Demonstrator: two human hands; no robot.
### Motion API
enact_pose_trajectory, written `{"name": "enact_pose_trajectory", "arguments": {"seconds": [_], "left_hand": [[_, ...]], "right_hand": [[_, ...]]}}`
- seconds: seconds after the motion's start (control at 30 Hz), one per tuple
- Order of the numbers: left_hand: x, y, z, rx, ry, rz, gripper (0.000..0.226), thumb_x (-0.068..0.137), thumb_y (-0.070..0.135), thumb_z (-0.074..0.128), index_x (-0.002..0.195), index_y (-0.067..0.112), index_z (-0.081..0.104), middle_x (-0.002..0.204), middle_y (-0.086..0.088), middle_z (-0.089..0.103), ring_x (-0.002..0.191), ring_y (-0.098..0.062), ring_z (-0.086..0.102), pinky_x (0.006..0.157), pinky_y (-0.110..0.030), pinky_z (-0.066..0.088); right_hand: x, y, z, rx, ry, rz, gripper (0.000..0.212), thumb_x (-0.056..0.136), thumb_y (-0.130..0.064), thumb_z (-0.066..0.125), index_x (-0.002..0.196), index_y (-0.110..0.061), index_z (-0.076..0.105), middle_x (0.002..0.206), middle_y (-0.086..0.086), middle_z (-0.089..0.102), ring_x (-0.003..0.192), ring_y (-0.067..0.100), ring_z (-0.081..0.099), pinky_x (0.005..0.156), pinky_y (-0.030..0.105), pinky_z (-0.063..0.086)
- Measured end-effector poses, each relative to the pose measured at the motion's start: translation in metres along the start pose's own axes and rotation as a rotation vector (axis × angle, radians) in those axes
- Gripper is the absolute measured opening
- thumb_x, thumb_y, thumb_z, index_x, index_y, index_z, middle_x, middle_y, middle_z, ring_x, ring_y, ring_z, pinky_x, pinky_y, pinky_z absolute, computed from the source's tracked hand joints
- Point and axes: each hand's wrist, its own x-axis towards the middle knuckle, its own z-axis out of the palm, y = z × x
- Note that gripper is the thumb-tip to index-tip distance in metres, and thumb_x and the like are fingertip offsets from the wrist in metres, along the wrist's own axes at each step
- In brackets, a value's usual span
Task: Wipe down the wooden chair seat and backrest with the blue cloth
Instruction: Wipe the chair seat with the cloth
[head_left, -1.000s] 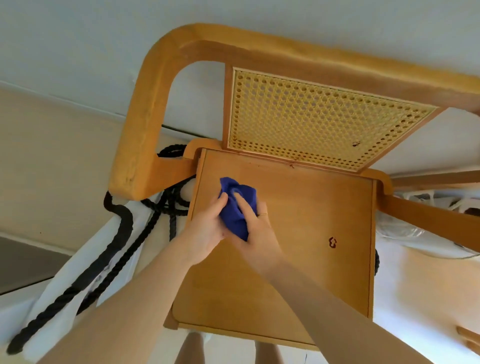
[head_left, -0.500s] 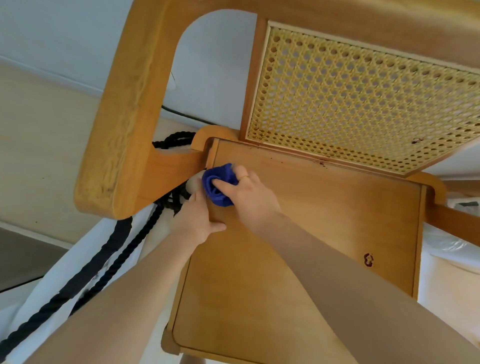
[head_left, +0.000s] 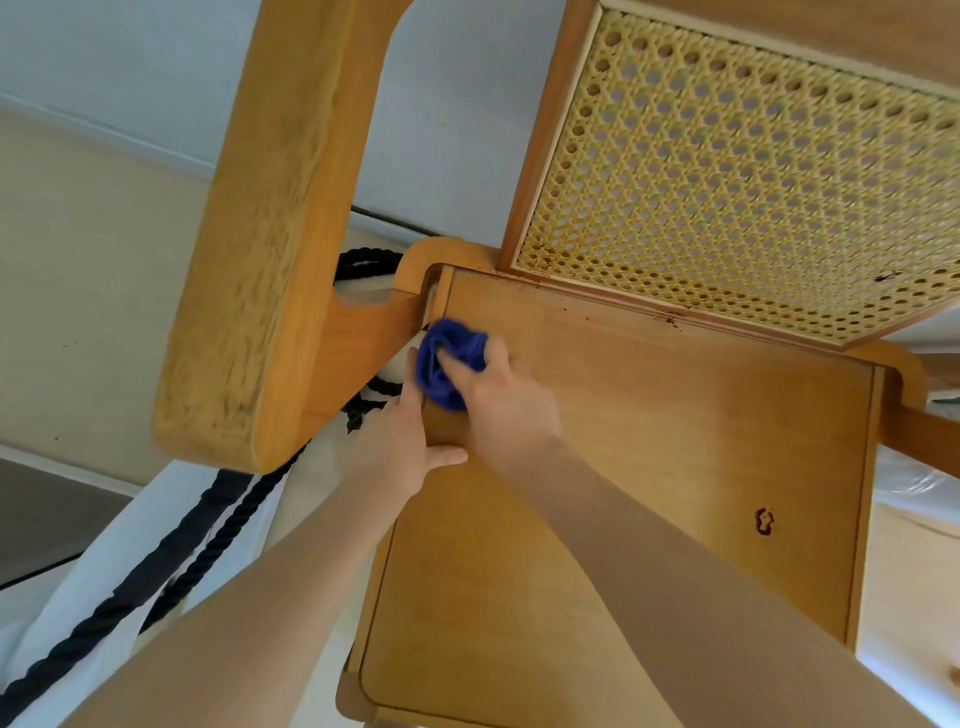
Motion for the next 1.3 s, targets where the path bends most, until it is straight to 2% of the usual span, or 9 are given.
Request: {"name": "enact_pose_trajectory", "arguments": {"seconds": [0.13,0.3,0.47,0.63,0.77,0.93,1.03,1.13,1.3], "left_hand": [[0.0,0.002,0.0,0.049,0.002,-0.03,0.118,0.072,0.048,0.072,0.143,0.032,-0.022,0.115,-0.012,0.061,0.09,-0.026,0.061,0.075,-0.039,0.052],[0.001,0.005,0.001,0.122,0.001,-0.077,0.119,0.072,0.052,0.07,0.143,0.029,-0.023,0.116,-0.012,0.058,0.093,-0.026,0.059,0.073,-0.038,0.053],[-0.002,0.005,0.001,0.108,-0.013,-0.089,0.119,0.072,0.051,0.071,0.143,0.03,-0.023,0.117,-0.014,0.058,0.095,-0.027,0.058,0.076,-0.039,0.052],[-0.003,0.012,-0.001,0.127,-0.026,-0.115,0.119,0.074,0.05,0.07,0.141,0.031,-0.027,0.122,-0.011,0.054,0.105,-0.03,0.055,0.08,-0.04,0.051],[-0.002,0.013,-0.001,0.131,-0.02,-0.124,0.118,0.075,0.048,0.07,0.142,0.029,-0.025,0.111,-0.01,0.06,0.085,-0.023,0.06,0.066,-0.033,0.049],[-0.003,0.016,-0.002,0.138,-0.045,-0.149,0.117,0.076,0.047,0.069,0.141,0.028,-0.026,0.104,-0.012,0.063,0.07,-0.019,0.058,0.057,-0.03,0.047],[-0.002,0.016,-0.002,0.122,-0.027,-0.125,0.116,0.076,0.045,0.07,0.143,0.026,-0.023,0.127,-0.011,0.053,0.09,-0.023,0.06,0.068,-0.032,0.048],[0.001,0.015,-0.001,0.086,-0.043,-0.11,0.121,0.073,0.043,0.073,0.142,0.027,-0.025,0.143,-0.012,0.036,0.118,-0.029,0.049,0.09,-0.042,0.047],[-0.005,0.024,-0.005,0.195,0.001,-0.107,0.123,0.072,0.044,0.074,0.143,0.026,-0.024,0.149,-0.013,0.018,0.129,-0.032,0.033,0.1,-0.044,0.039]], "right_hand": [[0.004,0.012,-0.004,-0.037,-0.01,-0.037,0.064,0.095,-0.015,0.043,0.147,-0.037,0.014,0.13,0.013,0.032,0.105,0.033,0.045,0.067,0.037,0.043],[0.044,0.028,-0.026,-0.042,0.061,0.188,0.065,0.095,-0.009,0.04,0.148,-0.036,0.014,0.146,0.018,0.023,0.113,0.036,0.047,0.075,0.04,0.048],[-0.009,0.016,-0.001,-0.03,-0.06,0.095,0.069,0.094,-0.013,0.043,0.148,-0.037,0.008,0.136,0.016,0.03,0.088,0.029,0.051,0.061,0.035,0.04],[0.007,0.034,-0.015,-0.072,-0.04,0.107,0.067,0.094,-0.011,0.04,0.148,-0.038,0.01,0.131,0.014,0.034,0.097,0.033,0.053,0.062,0.036,0.04],[0.032,0.044,-0.028,0.0,0.019,0.25,0.067,0.094,-0.011,0.04,0.148,-0.037,0.013,0.138,0.017,0.032,0.096,0.036,0.057,0.062,0.035,0.042],[-0.018,0.027,-0.002,0.005,-0.105,0.143,0.071,0.093,-0.011,0.042,0.148,-0.036,0.005,0.133,0.017,0.034,0.072,0.026,0.05,0.055,0.033,0.043],[-0.015,0.037,-0.008,-0.09,-0.091,0.069,0.069,0.094,-0.01,0.04,0.148,-0.038,0.007,0.128,0.015,0.036,0.078,0.029,0.052,0.056,0.034,0.041],[0.016,0.058,-0.03,-0.098,-0.014,0.159,0.065,0.094,-0.012,0.039,0.148,-0.038,0.013,0.13,0.015,0.037,0.093,0.035,0.057,0.063,0.036,0.041],[0.007,0.056,-0.024,-0.026,-0.021,0.254,0.068,0.093,-0.012,0.042,0.149,-0.035,0.01,0.136,0.017,0.035,0.082,0.032,0.058,0.058,0.033,0.041]]}}
